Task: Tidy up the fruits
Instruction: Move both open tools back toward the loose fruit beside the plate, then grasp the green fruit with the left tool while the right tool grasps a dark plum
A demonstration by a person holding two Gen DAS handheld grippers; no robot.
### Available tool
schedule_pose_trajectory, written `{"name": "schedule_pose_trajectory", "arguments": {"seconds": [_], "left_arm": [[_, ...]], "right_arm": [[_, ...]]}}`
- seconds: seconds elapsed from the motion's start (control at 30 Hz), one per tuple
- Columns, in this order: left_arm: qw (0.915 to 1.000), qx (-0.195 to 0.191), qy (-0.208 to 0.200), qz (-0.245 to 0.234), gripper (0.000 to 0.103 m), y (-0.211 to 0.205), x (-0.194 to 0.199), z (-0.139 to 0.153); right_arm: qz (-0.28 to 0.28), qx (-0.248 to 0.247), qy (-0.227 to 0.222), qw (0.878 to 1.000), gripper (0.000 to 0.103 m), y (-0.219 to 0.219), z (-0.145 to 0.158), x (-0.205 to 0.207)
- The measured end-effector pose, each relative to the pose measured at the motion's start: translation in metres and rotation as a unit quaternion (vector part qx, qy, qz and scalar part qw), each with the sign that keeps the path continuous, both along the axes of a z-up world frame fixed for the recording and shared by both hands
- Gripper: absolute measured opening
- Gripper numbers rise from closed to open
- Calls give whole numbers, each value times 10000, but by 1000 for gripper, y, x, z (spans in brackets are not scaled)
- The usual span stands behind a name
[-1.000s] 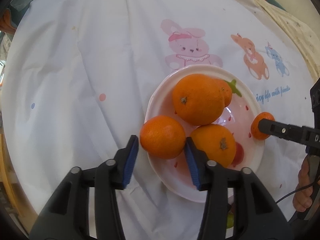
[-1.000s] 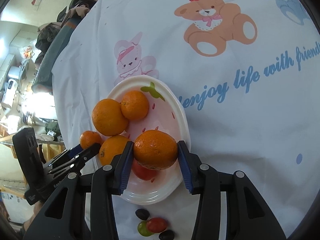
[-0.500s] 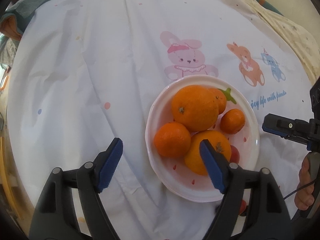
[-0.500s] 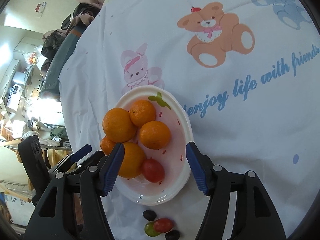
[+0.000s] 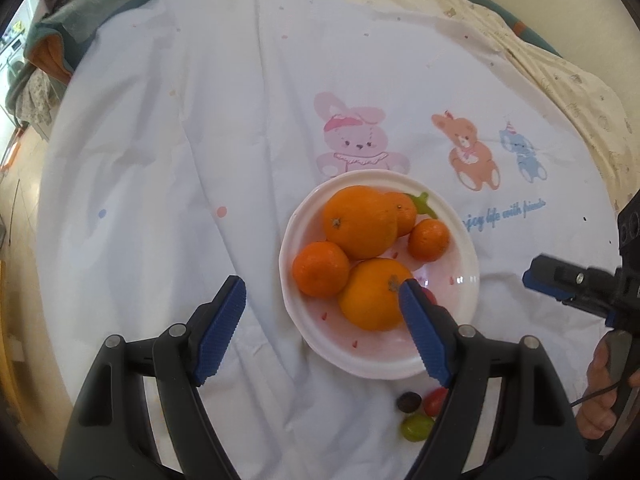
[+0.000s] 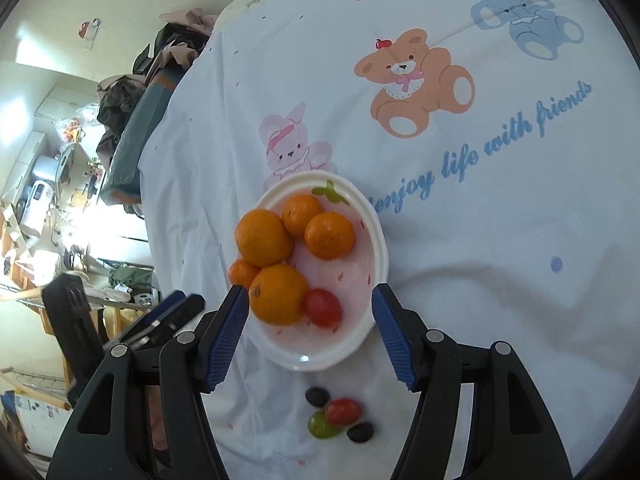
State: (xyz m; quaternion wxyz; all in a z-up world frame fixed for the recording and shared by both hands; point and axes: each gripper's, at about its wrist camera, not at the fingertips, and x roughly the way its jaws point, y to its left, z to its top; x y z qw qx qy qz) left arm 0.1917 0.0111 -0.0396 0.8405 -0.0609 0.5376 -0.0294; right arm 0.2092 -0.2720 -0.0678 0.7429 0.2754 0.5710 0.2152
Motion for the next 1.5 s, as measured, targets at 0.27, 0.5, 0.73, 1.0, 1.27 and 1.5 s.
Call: {"name": "schedule_pose_trajectory", "arguments": {"seconds": [0.27,0.5,0.73,1.0,1.27,1.5], "left_arm": [[9997,155,-9,-192,76,1,-38,16],[9992,42,212,-348,76,-12,-74,10],[9968,142,338,-706,76,-28,-100,-3],[9977,55,271,-626,76,-39,-107,-18],[9840,-4,1014,-1464,65,-86,-110,-67],[9780,195,1174,-1713,52,-108,-105,-86]], "right_arm": [[-96,-38,-53,9999,67,-21,13,-49],[-281,-163,-20,9995,67,-38,18,-83],[-434,-203,249,9985,67,-44,7,-103],[-431,-393,169,9982,67,-40,5,-96],[-395,-742,242,9962,67,-38,2,-95],[-335,-890,403,9947,67,-42,-6,-97]]}}
